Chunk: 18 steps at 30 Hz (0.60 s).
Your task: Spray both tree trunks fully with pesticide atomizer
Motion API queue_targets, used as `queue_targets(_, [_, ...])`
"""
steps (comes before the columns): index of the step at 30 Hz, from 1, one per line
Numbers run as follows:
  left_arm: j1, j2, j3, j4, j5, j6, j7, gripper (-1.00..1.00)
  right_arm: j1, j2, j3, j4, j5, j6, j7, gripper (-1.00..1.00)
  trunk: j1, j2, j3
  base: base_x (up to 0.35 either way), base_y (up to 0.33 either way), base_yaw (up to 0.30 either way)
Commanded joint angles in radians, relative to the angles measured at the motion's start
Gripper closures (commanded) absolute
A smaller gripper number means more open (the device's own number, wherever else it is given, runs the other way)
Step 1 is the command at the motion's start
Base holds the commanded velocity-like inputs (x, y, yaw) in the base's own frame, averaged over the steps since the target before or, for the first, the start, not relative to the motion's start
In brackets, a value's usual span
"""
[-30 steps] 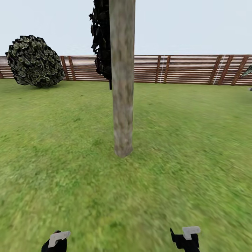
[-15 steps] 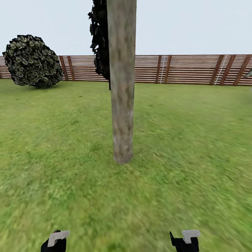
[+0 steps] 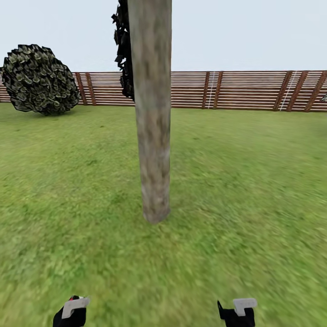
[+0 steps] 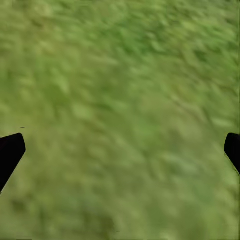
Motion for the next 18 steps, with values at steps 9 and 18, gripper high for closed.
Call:
queue_targets(9, [0.017,0.002,-0.002,-0.007,0.007,-0.006,-0.005,1.00,-0.001,0.001,-0.001,0.000,0.008,-0.001,-0.001,-1.00,0.000,0.000,-0.001,0.307,-0.103,0.000])
queue_targets(18, [0.018,0.001,-0.002,-0.008,0.007,-0.005,-0.006,1.00,-0.001,0.001,0.002,-0.005,0.008,0.001,-0.002,-1.00,0.000,0.000,-0.001,0.205,-0.006,0.000])
